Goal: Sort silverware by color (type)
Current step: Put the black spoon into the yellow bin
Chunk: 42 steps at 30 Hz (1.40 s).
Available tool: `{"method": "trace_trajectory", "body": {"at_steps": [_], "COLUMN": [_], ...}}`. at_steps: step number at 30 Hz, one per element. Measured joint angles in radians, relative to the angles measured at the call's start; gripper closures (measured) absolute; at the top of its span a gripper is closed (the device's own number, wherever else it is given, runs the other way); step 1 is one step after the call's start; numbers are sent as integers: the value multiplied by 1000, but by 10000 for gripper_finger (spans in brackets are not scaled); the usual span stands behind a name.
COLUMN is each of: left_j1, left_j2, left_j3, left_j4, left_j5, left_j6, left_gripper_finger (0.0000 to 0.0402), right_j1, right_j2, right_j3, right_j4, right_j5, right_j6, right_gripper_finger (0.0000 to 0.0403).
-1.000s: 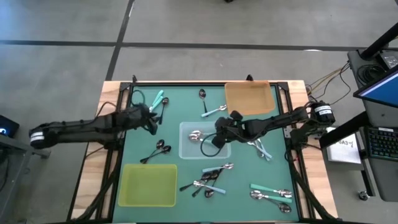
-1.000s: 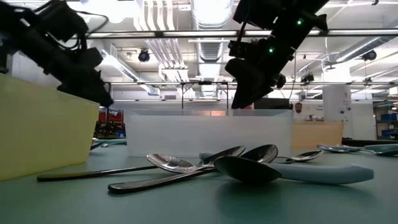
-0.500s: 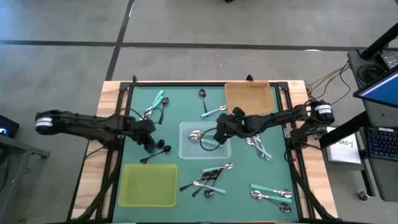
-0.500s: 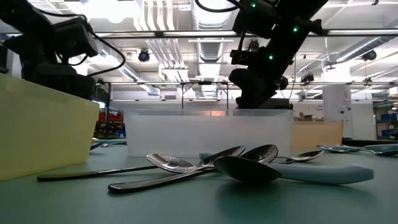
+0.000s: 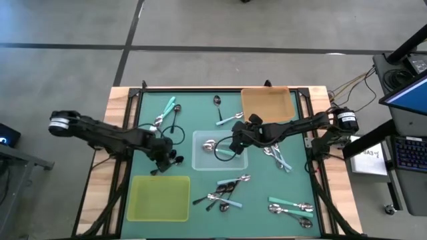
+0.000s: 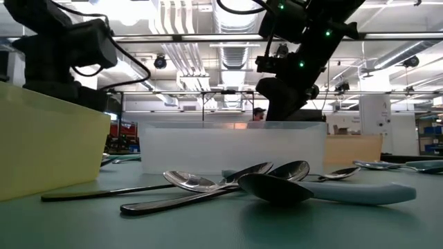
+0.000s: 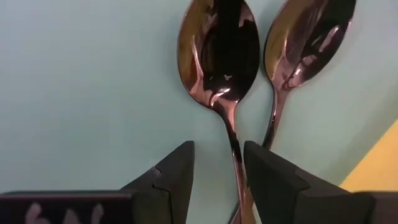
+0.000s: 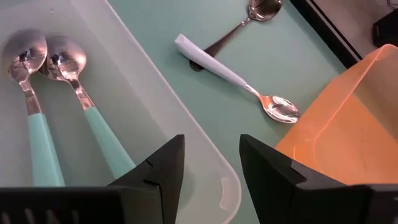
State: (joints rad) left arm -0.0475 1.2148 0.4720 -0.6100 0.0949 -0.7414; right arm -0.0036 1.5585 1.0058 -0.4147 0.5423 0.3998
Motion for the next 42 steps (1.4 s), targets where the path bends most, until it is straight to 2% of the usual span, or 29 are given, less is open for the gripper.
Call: {"method": "trace_trajectory", "body": {"at_steps": [4,10,16,19,23,28,36,42], "left_j1": [0,0,-1,-1,1,4,-31,-164], "left_j2": [72,165,199,193,149,67,6,64], "left_j3": [28,95,101,100,92,137,315,440], "left_j4": [-23,-118,-100,-95,-91,-109,-106,-108], "left_j5": [-23,-169,-194,-206,-219,-297,-271,-93], "left_j6": [11,22,37,27,24,35,152,166], "left_gripper_finger": [274,285,355,393,397,399,400,401], "right_j1": [0,1,1,1,1,1,0,-2], "right_j2": [0,0,0,0,0,0,0,0], "right_j3": [0,0,0,0,0,0,0,0], "right_j4": [-1,0,-1,0,0,0,2,4], "right_j5": [0,0,1,1,1,1,1,2], "right_j6": [-6,-18,-18,-18,-17,-16,-15,-15], "right_gripper_finger": [257,257,257,257,257,257,257,257]}}
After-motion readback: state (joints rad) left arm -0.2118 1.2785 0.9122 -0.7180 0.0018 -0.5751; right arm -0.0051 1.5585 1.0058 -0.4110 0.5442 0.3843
